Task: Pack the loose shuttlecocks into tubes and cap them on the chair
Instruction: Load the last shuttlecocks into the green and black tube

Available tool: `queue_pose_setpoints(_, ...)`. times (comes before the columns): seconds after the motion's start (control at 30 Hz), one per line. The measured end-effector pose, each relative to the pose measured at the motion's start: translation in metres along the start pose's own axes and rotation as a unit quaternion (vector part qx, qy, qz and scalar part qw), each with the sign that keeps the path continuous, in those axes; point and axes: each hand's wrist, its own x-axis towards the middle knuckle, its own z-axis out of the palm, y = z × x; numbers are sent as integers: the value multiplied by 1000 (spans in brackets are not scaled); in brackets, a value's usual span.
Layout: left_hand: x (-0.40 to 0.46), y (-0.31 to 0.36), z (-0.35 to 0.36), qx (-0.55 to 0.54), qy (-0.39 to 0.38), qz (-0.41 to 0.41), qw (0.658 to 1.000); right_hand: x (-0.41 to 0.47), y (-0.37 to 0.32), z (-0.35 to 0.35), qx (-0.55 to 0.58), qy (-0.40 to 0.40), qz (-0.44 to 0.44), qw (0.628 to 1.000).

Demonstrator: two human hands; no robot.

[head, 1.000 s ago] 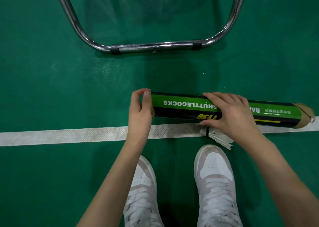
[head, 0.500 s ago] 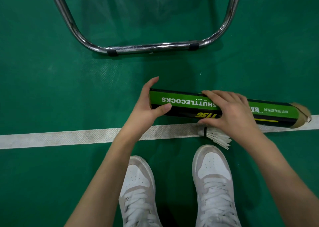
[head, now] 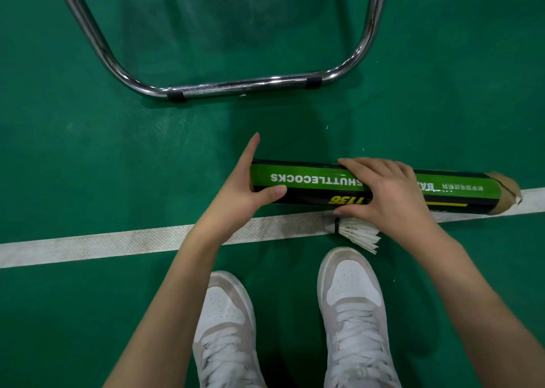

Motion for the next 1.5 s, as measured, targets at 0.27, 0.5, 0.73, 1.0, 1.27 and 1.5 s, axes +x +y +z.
queue_pose_setpoints(0.27,5,10,14,6,-5,24,1000,-4,14,-5,-5,16,11,1000)
queue_pose_setpoints(0.5,10,20,26,-10,-68,21,997,-16,27,-12,7,19,30,999)
queue_pose_setpoints(0.73,12,23,62,7,-4,42,999,-33,52,-29,1,5,88,996)
queue_pose_setpoints(1.0,8,5,89,145,137,149,968,-52,78,-39,13,-4,157,987)
queue_pose_setpoints(1.27,3,2,119,157,92,126,975,-68,97,-38,9,11,192,981)
queue_pose_setpoints(1.5,5,-6,135,424,-194,212,859,-74,103,-33,4,3,201,980)
